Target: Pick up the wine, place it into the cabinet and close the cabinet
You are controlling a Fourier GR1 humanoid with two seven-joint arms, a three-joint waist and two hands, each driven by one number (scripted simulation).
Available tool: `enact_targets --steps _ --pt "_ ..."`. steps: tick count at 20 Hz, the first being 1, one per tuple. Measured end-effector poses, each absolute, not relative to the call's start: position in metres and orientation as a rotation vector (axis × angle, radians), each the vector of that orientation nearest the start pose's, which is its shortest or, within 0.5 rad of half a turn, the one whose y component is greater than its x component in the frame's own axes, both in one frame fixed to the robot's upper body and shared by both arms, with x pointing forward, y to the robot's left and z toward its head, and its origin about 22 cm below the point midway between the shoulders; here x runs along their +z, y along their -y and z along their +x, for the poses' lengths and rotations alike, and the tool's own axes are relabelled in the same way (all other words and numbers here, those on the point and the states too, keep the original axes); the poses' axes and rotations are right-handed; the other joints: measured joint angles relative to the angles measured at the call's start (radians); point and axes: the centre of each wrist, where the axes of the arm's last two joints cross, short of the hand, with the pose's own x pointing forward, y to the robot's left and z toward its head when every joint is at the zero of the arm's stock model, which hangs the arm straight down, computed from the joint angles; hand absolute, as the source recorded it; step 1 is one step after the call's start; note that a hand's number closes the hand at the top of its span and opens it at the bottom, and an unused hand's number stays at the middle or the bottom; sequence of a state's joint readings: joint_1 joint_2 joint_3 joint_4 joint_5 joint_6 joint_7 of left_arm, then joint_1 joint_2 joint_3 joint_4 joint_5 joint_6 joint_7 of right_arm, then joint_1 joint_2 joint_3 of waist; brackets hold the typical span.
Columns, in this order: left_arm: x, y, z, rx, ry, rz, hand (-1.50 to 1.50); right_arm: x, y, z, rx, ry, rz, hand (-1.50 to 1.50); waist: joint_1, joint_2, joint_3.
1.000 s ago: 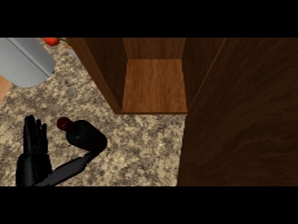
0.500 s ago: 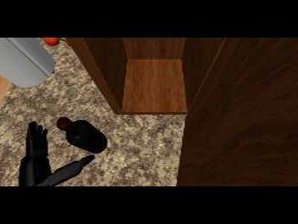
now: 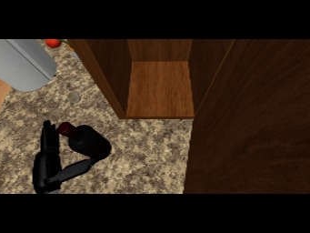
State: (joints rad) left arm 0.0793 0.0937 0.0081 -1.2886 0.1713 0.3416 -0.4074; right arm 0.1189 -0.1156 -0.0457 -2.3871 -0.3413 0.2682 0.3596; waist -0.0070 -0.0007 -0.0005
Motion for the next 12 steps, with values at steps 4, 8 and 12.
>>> enact_targets --steps 4,8,12 --pt "-0.09 -0.265 0.213 0.279 1.576 0.359 -1.5 0.164 0.25 0.155 0.268 1.928 0.313 -1.5 0.0 0.0 0.0" --pt "-0.107 -0.26 0.216 0.275 1.566 0.343 -1.5 0.162 0.253 0.154 0.273 1.933 0.311 -1.5 -0.001 0.0 0.0" --pt "-0.113 -0.258 0.229 0.275 1.546 0.322 -1.5 0.165 0.249 0.156 0.264 1.928 0.325 -1.5 -0.001 0.0 0.0"
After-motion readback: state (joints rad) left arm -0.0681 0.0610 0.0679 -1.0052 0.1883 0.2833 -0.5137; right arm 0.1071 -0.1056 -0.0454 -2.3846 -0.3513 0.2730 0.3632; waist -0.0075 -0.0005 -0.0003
